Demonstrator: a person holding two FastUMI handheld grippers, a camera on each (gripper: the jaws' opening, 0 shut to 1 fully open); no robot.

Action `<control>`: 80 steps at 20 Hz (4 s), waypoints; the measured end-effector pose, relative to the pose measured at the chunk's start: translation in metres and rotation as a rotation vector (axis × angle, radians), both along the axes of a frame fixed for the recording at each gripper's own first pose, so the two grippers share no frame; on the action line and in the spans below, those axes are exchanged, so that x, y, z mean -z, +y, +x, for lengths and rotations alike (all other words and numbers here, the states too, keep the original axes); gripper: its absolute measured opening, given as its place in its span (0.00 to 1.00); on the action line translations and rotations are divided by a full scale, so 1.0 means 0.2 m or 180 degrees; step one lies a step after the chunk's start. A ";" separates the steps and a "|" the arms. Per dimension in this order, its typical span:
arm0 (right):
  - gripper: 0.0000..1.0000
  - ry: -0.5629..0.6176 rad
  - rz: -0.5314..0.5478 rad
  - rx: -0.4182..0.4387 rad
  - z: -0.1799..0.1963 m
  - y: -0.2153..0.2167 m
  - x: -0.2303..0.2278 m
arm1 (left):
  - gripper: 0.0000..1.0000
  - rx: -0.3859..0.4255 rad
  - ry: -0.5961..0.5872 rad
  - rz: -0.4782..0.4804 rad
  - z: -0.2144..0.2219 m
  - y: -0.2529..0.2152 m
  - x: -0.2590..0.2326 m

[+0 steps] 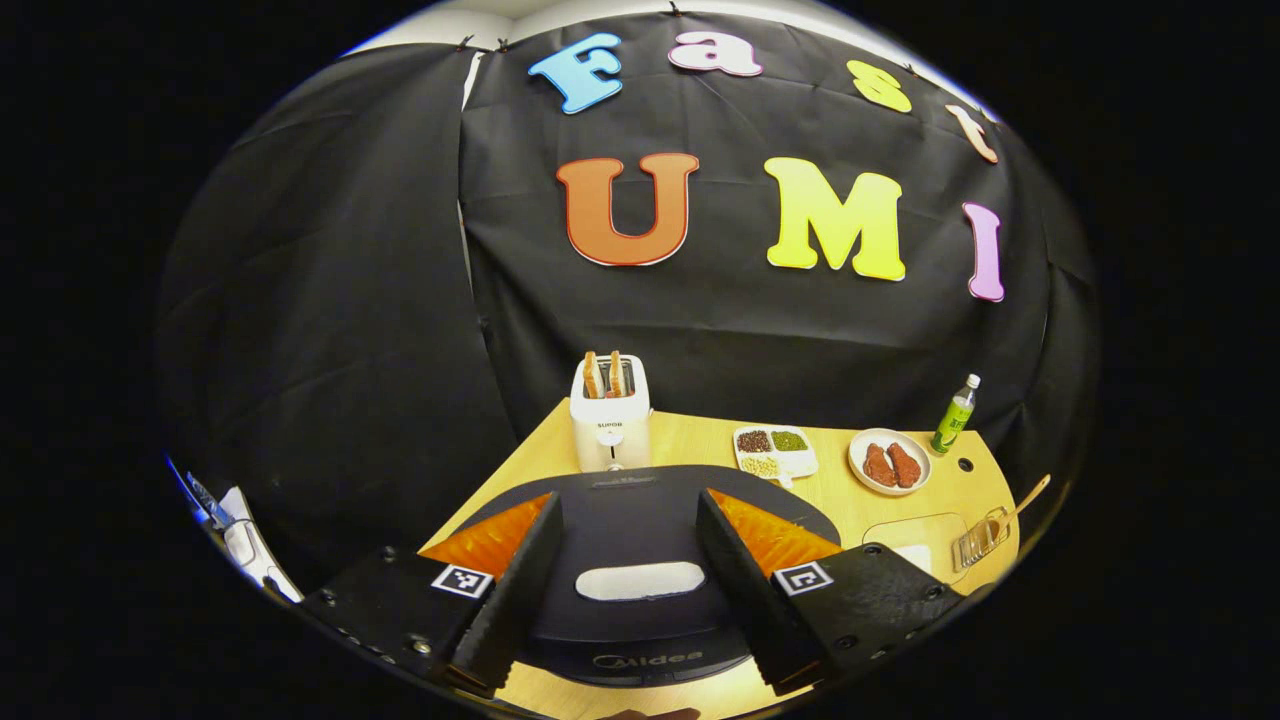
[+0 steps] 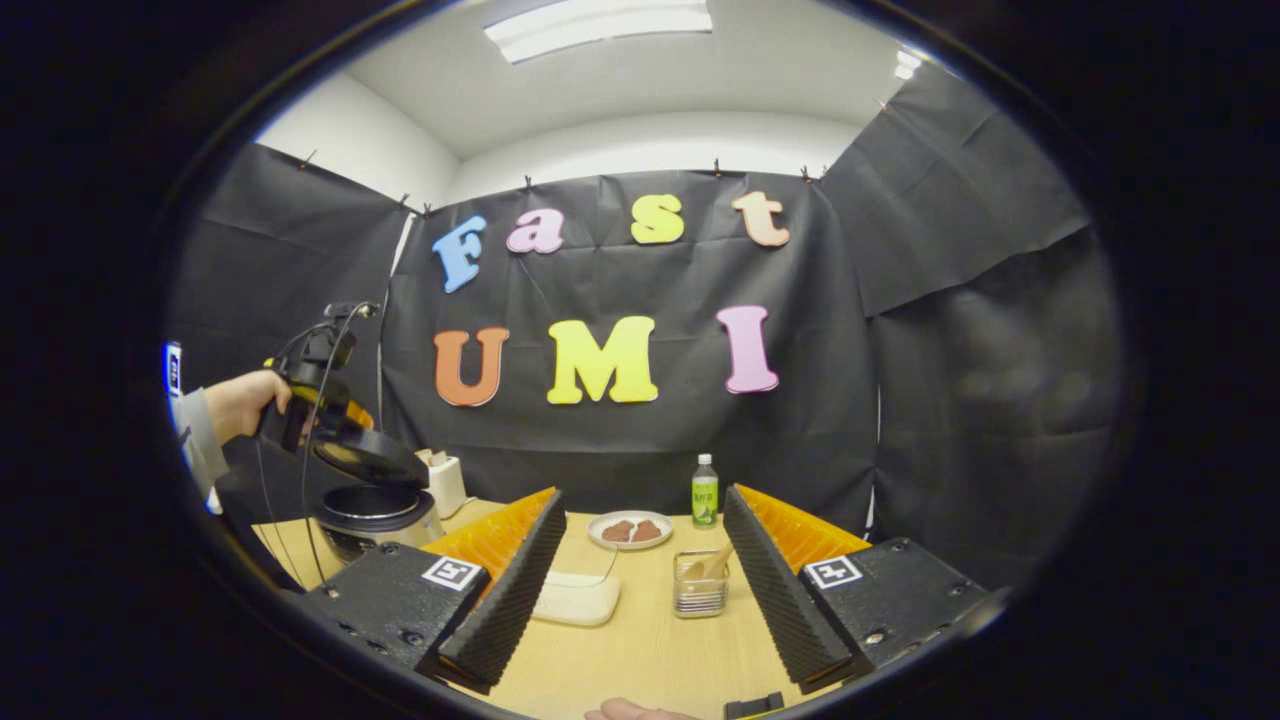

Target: Close the left gripper, press the button to open the rice cooker; take a wooden spoon from the chopstick holder with the right hand, scoop a spoonful of rice and pour it into the rice cooker, then put the wooden spoon back into the chopstick holder.

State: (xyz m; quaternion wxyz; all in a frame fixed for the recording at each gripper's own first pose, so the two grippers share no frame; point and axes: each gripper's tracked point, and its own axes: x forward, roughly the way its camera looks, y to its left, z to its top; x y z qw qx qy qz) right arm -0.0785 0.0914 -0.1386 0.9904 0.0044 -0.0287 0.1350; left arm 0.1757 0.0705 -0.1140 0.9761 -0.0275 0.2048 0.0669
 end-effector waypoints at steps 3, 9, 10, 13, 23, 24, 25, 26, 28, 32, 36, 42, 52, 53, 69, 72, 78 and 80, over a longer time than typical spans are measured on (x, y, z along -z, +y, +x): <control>1.00 0.0054 0.0002 -0.0014 0.00 0.01 0.03 | 0.87 0.0014 0.0080 -0.0142 -0.03 -0.02 0.04; 1.00 -0.0003 -0.0022 -0.0049 -0.03 0.01 -0.01 | 0.88 0.0054 0.0195 -0.0060 -0.10 -0.02 0.10; 1.00 -0.0007 -0.0015 -0.0065 -0.04 0.02 0.00 | 0.89 0.0069 0.0191 -0.0066 -0.11 -0.02 0.11; 1.00 -0.0033 0.0038 -0.0120 -0.05 0.02 -0.01 | 0.89 0.0107 0.0223 -0.0099 -0.15 -0.04 0.18; 1.00 -0.0069 0.0023 -0.0166 -0.10 -0.01 -0.03 | 0.88 0.0237 0.0696 -0.0038 -0.24 -0.07 0.41; 1.00 -0.0073 0.0028 -0.0171 -0.10 -0.01 -0.02 | 0.89 0.0226 0.0754 -0.0041 -0.24 -0.07 0.44; 1.00 -0.0079 0.0035 -0.0182 -0.11 -0.01 -0.02 | 0.89 0.0213 0.0735 -0.0035 -0.25 -0.06 0.42; 1.00 -0.0079 0.0038 -0.0190 -0.11 0.00 -0.02 | 0.89 0.0190 0.0721 -0.0035 -0.26 -0.06 0.42; 1.00 -0.0049 0.0040 -0.0204 -0.10 0.00 0.00 | 0.89 0.0133 0.0606 -0.0002 -0.28 -0.07 0.42; 1.00 -0.0015 0.0065 -0.0214 -0.11 -0.01 0.01 | 0.90 0.0030 0.0165 0.0077 -0.29 -0.07 0.40; 1.00 -0.0013 0.0051 -0.0240 -0.11 0.01 0.01 | 0.90 -0.0041 -0.0121 0.0053 -0.29 -0.08 0.45; 1.00 0.0011 -0.0010 -0.0292 -0.13 0.06 0.03 | 0.85 -0.0039 -0.0547 0.0144 -0.28 -0.08 0.43; 1.00 -0.0001 -0.0011 -0.0071 -0.11 -0.04 -0.01 | 0.96 -0.0048 -0.0930 0.0151 -0.50 -0.17 0.19; 1.00 -0.0001 -0.0008 -0.0054 -0.11 -0.05 -0.02 | 0.96 0.0016 -0.0944 0.0076 -0.55 -0.23 0.16; 1.00 -0.0070 0.0054 0.0291 -0.23 -0.38 -0.20 | 0.96 0.0466 -0.1485 -0.0057 -1.32 -0.67 -0.32; 1.00 -0.0114 -0.0024 0.0287 -0.24 -0.38 -0.23 | 0.96 0.0544 -0.1570 -0.0021 -1.45 -0.70 -0.31; 1.00 -0.0057 -0.0127 0.0329 -0.29 -0.35 -0.23 | 0.96 0.0592 -0.1666 0.0149 -1.53 -0.72 -0.32; 1.00 0.0048 -0.0069 0.0285 -0.31 -0.30 -0.22 | 0.95 0.0608 -0.1665 0.0115 -1.51 -0.72 -0.30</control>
